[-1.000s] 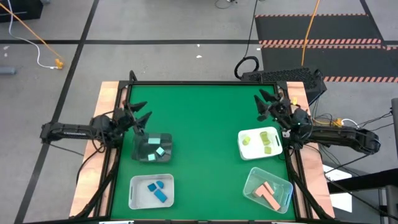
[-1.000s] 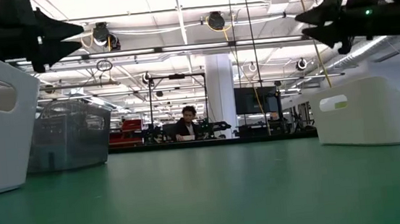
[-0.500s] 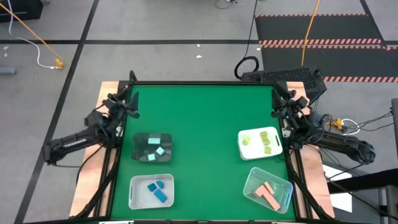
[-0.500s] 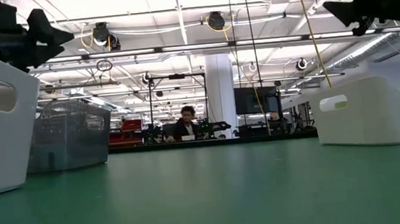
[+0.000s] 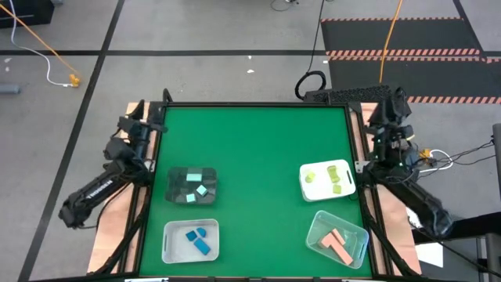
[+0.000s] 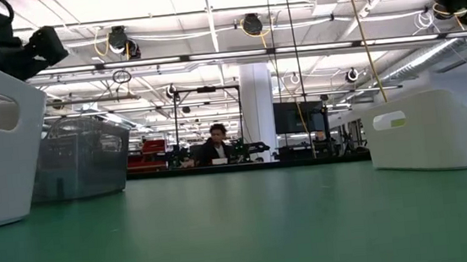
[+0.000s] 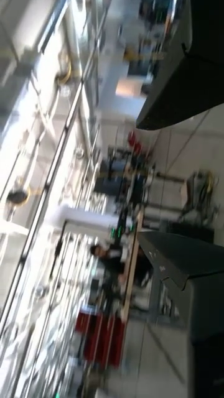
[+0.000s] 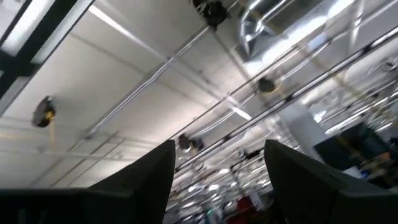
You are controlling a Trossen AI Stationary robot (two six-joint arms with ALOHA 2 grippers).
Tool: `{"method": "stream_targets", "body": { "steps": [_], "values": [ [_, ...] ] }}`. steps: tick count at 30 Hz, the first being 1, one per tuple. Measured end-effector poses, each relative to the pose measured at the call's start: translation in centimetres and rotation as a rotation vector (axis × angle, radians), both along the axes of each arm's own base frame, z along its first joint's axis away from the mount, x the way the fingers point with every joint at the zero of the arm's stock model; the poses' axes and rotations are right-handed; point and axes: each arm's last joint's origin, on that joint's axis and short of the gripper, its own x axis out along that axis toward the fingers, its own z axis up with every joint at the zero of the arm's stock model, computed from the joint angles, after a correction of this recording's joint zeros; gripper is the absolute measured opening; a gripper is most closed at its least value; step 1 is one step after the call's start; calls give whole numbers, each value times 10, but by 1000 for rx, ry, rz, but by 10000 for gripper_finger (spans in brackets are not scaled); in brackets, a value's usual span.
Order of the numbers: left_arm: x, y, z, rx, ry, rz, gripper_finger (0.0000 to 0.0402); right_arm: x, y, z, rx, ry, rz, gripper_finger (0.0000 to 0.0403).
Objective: Sort & place blocks by color
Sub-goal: Return to Home Position
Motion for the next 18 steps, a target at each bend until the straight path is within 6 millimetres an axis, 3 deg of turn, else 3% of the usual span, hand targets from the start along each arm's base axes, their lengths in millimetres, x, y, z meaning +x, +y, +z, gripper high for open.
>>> {"method": "stream_targets", "body": {
  "steps": [8,18],
  "values": [
    [-13,8,0,0,0,180,282,-20,7,6,-103,-77,-217,238],
    [-24,13,0,5,-3,325,282,-26,3,3,-65,-64,-355,238]
  ]
}}
